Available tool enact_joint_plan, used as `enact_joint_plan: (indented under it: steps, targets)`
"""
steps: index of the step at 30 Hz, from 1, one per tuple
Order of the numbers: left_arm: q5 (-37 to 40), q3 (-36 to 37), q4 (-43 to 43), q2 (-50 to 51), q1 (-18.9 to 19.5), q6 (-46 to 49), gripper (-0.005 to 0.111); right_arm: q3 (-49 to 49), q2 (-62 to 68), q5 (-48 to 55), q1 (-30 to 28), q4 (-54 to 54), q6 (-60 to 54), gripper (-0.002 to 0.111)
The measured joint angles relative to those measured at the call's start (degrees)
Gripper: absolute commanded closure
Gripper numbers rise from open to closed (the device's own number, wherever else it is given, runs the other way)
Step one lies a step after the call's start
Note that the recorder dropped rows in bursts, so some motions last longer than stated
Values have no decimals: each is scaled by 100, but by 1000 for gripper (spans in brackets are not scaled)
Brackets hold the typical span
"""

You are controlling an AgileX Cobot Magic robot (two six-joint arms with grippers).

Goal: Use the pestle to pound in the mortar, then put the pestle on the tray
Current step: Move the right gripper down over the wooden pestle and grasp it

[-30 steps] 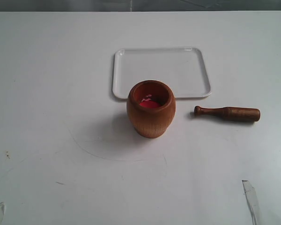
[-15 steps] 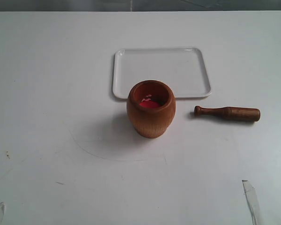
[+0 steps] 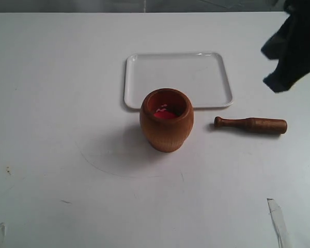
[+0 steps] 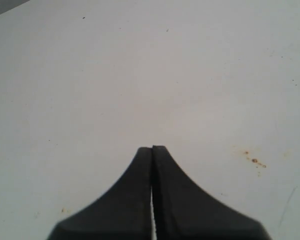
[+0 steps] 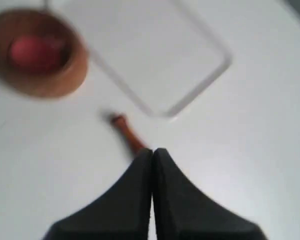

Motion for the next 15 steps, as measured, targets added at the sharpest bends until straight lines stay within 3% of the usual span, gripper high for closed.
enact_joint_plan:
  steps: [3,9,11,12,14,15]
  targets:
    - [0,0,0,0,0,0,107,-714,780,1174,0,356,-1028,108]
    - [0,0,0,0,0,0,107,-781,1560,1564,0,388,-2169,104]
    - [0,0,0,0,0,0,107,-585,1798,1372,0,388,-2354,86]
    - [0,0,0,0,0,0,107,-510,1893,1286,0,388,-2456,68]
    - [0,0,0,0,0,0,107,-285,2181,969,0,454,-2902,49]
    - [0,0,0,0,0,0,107,-143,2398,739,0,452,-3136,49]
